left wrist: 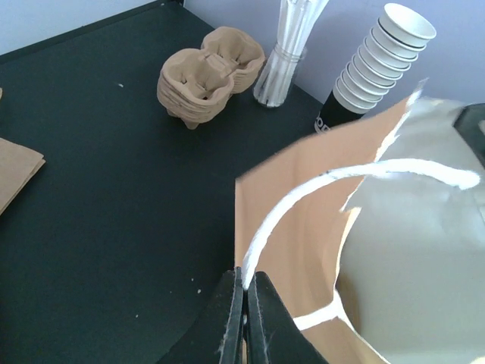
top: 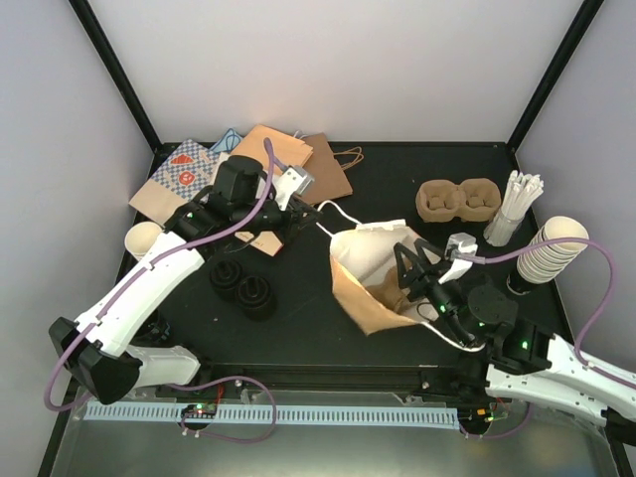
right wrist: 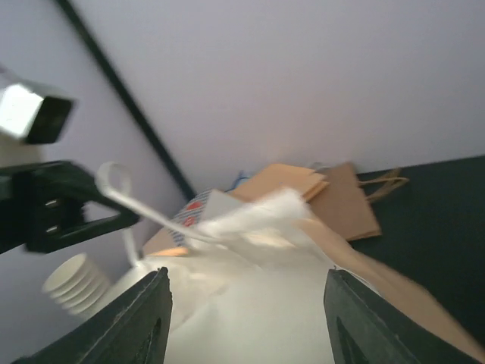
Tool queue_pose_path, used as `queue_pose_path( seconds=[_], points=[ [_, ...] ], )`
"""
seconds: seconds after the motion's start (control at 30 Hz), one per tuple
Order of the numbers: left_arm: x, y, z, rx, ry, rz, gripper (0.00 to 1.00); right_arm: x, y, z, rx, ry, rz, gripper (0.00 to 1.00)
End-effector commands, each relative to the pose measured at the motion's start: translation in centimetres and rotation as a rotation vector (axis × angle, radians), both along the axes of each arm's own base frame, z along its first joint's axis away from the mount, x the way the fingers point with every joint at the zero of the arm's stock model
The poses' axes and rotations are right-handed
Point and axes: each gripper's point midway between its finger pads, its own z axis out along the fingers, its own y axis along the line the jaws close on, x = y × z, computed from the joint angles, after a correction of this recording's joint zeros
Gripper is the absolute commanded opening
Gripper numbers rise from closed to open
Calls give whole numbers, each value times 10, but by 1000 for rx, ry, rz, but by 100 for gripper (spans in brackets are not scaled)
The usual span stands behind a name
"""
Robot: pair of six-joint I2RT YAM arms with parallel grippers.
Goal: Pack the takeout coffee
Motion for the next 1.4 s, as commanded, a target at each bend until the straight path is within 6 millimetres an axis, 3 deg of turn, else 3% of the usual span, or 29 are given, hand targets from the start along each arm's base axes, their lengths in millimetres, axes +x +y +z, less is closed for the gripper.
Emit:
queue_pose_path(
  seconds=[0.0,0.13,0.17,0.27,0.47,0.67,0.93,1.17,1.37],
  points=[
    [17,5,9,2,-44,48,2,-26,37,28,-45,-117,273,58],
    [13,1,18,-22,-45,24,2,-36,58,31,-95,-123,383,59],
    [17,-3,9,-14,-17,17,2,-38,62,34,-90,-137,398,59],
    [13,-8,10,-36,0,-14,2,-39,66,55,-47,-225,406,59],
    [5,-15,18,-63,-2,-62,1,-27,79,93,-66,-355,340,57],
    [-5,-21,19,-80,20,-117,2,-12,93,120,-144,-462,250,56],
    [-5,-24,17,-79,26,-125,2,-11,84,172,-218,-717,86,56],
    [-5,-25,17,-73,22,-121,1,-4,89,203,-326,-819,-19,59],
    [-3,-25,17,-62,22,-123,2,-4,67,237,-396,-882,-167,61]
  ],
)
